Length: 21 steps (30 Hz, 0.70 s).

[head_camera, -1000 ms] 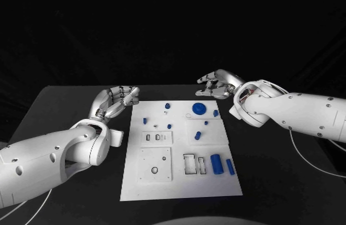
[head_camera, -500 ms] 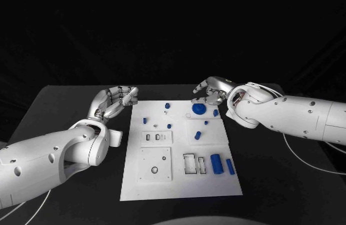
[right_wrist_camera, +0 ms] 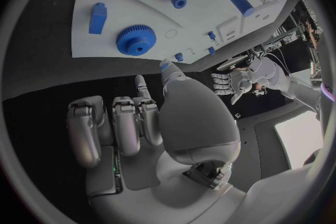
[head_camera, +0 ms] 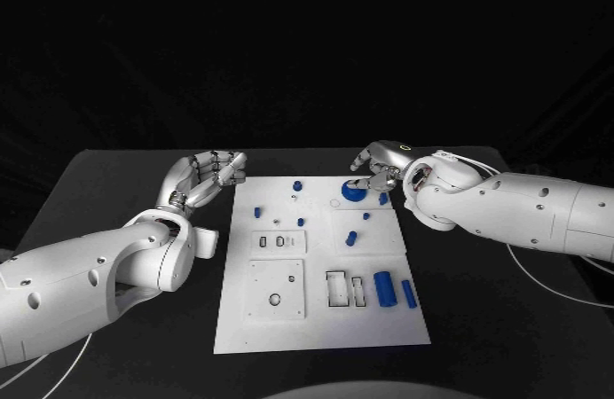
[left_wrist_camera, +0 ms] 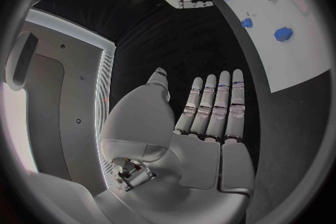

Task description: Assemble the parts on the task board

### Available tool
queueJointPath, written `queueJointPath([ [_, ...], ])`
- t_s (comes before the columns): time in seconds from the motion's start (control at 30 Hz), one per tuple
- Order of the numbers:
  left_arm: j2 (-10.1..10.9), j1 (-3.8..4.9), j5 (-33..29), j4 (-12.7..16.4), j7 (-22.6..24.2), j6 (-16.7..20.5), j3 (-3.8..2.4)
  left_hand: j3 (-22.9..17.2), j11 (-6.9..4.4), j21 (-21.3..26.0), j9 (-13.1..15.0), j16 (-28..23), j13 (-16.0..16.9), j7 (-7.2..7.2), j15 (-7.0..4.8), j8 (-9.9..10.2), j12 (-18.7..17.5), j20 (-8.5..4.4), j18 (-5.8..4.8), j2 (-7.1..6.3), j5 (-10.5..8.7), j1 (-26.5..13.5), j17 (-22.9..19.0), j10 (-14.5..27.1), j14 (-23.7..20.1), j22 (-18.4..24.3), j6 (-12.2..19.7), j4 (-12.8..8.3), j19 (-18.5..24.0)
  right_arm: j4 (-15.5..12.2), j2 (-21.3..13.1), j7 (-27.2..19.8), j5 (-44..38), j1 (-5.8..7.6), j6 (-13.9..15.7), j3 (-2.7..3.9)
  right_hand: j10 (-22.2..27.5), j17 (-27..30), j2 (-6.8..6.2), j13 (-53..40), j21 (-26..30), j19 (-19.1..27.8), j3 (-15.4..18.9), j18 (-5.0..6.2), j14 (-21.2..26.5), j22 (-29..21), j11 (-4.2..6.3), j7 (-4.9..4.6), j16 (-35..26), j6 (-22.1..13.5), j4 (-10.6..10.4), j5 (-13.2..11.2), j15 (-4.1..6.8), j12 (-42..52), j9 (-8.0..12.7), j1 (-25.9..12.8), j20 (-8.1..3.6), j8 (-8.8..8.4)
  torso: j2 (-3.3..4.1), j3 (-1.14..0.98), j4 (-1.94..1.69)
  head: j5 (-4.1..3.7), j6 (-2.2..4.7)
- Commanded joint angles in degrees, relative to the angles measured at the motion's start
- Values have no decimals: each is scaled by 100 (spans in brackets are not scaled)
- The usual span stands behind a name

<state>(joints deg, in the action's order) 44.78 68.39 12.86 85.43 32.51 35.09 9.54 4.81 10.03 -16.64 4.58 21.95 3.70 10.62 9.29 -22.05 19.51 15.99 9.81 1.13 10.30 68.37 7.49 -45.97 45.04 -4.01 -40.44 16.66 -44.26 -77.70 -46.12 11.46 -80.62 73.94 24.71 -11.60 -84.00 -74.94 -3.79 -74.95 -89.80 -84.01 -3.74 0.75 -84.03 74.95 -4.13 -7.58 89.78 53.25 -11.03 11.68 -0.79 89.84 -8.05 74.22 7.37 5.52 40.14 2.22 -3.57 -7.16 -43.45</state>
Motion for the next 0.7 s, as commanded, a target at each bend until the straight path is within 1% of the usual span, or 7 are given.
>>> queueJointPath([
  [0.03,0,4,30,17,60,-79,-4,33,28,37,8,-15,0,212,0,32,-21,-4,64,46,19,-3,6,-15,-37,8,-38,4,27,56,29,322,-309,-30,-198,0,-600,-1506,-65,-1505,-20,-599,-30,-75,-597,1505,-61,-58,22,-18,61,128,-23,16,-5,31,-9,-38,-3,-2,3,26,-13],
  [0.1,5,4,30,19,59,-78,-4,34,28,39,9,-14,0,212,1,34,-21,-3,64,49,20,0,6,-16,-38,8,-40,4,29,89,48,366,-321,-45,-236,0,-600,-1506,-142,-1505,-20,-599,-74,-75,-597,1505,-88,-86,22,-38,89,321,-49,16,-7,20,15,-69,-3,-4,0,23,-15],
  [0.2,12,4,30,21,58,-74,-4,34,28,39,9,-14,0,212,1,34,-21,-3,64,49,20,0,6,-16,-38,8,-40,4,29,124,73,414,-332,-62,-282,0,-600,-1506,-199,-1505,-20,-599,-110,-75,-597,1505,-101,-97,22,-35,100,427,-62,16,-15,6,30,-80,-2,-4,0,30,-25],
  [0.3,19,4,30,23,57,-69,-4,34,28,39,9,-14,0,212,1,34,-21,-3,64,49,20,0,6,-16,-38,8,-40,4,29,153,98,460,-338,-75,-334,1,-600,-1506,-230,-1505,-20,-599,-128,-75,-597,1505,-107,-104,22,-8,99,464,-68,16,-26,-8,38,-72,-3,-2,-1,46,-46],
  [0.57,27,3,30,28,56,-56,-4,36,28,41,10,-13,0,212,1,37,-21,-3,64,55,24,5,7,-17,-40,8,-42,4,32,204,161,544,-356,-101,-394,1,-600,-1506,-265,-1505,-20,-599,-180,-75,-597,1505,-113,-108,22,62,108,517,-76,16,-55,-5,48,-45,-6,0,4,74,-64],
  [0.67,24,3,30,26,50,-54,-4,37,28,43,10,-12,0,212,1,40,-21,-2,64,61,26,11,7,-17,-42,9,-44,3,35,216,177,566,-357,-107,-402,1,-600,-1506,-281,-1505,-20,-599,-184,-75,-597,1505,-113,-105,22,62,109,528,-76,16,-58,-8,50,-47,-5,1,1,73,-29],
  [0.7,23,3,30,25,48,-56,-4,38,28,45,11,-11,0,212,2,43,-22,-1,64,67,28,16,7,-17,-43,9,-45,3,37,218,181,574,-358,-108,-405,1,-600,-1506,-285,-1505,-20,-599,-186,-75,-597,1505,-112,-104,22,60,108,532,-77,16,-58,-9,50,-49,-3,2,-1,71,-27],
])
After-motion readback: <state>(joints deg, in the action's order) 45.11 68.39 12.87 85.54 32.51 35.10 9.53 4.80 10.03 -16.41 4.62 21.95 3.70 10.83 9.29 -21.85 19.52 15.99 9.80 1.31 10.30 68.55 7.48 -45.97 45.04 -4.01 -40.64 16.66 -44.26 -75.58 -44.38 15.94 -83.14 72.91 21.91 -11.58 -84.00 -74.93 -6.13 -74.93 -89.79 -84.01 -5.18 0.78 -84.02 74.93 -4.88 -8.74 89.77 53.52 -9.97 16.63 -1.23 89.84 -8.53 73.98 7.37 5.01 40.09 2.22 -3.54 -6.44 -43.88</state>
